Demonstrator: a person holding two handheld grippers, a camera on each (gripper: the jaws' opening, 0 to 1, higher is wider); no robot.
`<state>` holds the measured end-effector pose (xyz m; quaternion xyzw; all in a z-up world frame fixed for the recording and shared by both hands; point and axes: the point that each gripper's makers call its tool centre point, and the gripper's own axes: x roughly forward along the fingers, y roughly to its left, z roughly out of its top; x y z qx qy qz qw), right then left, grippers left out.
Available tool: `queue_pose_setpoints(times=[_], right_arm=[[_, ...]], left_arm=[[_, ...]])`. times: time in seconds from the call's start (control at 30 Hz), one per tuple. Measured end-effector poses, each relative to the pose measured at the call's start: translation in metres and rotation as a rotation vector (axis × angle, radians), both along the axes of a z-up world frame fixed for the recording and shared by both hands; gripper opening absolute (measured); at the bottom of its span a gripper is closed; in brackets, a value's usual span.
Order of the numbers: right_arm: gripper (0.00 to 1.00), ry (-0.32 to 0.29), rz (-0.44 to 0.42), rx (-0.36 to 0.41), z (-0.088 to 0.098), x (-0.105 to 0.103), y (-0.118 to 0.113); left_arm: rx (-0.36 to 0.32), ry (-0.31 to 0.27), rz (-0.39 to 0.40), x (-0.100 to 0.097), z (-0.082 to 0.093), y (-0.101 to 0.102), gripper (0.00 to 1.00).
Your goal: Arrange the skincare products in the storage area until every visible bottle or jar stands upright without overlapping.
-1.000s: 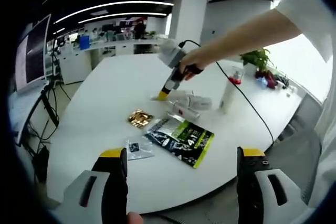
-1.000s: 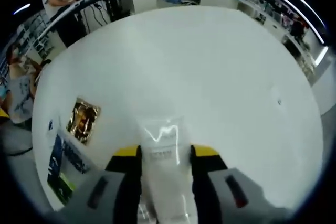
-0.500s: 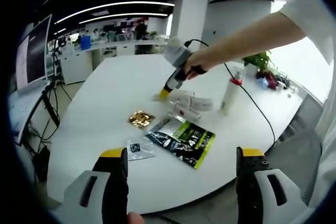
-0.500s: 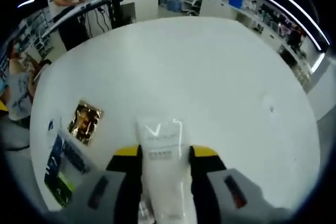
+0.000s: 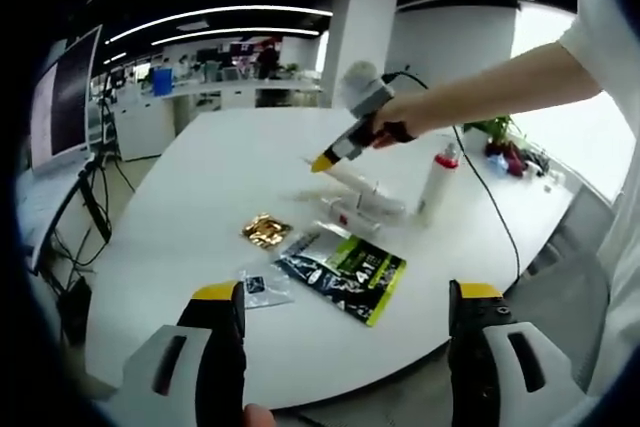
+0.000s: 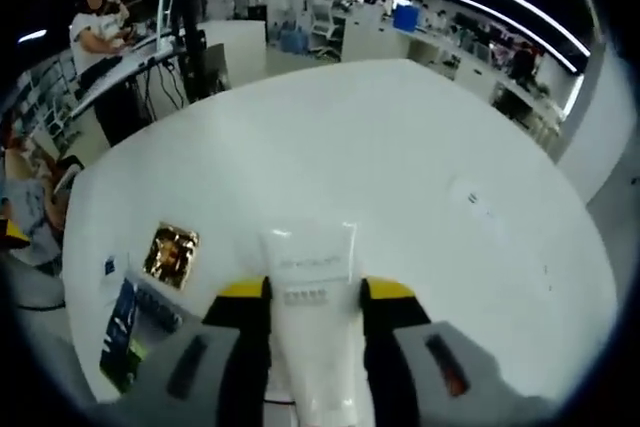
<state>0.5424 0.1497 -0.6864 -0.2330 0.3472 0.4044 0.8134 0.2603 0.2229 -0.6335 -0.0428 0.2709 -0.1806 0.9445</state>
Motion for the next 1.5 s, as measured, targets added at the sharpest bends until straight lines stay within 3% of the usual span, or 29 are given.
queue_pose_setpoints(times=[0.3,0.6,1.17,1.5], right_arm=[[0.35,0.009,-0.102,0.095,0.018,-0.015,-0.013],[0.35,-0.026,-0.117,0.133,0.035,-0.026,-0.02],[0.35,-0.026,-0.177,0.261,0.061,-0.05,-0.032],[0.35,-0.107,-0.215,0.27,0.071,-0.085,-0.044]], left_arm=[[-0.015,-0.01,-0.005,0.0,0.001,0.0,0.81],[-0.015,-0.017,-0.011,-0.001,0.002,0.0,0.8],[-0.013,-0.018,-0.038,-0.001,0.004,-0.005,0.8],[-0.003,-0.01,-0.068,-0.003,0.002,-0.009,0.8]])
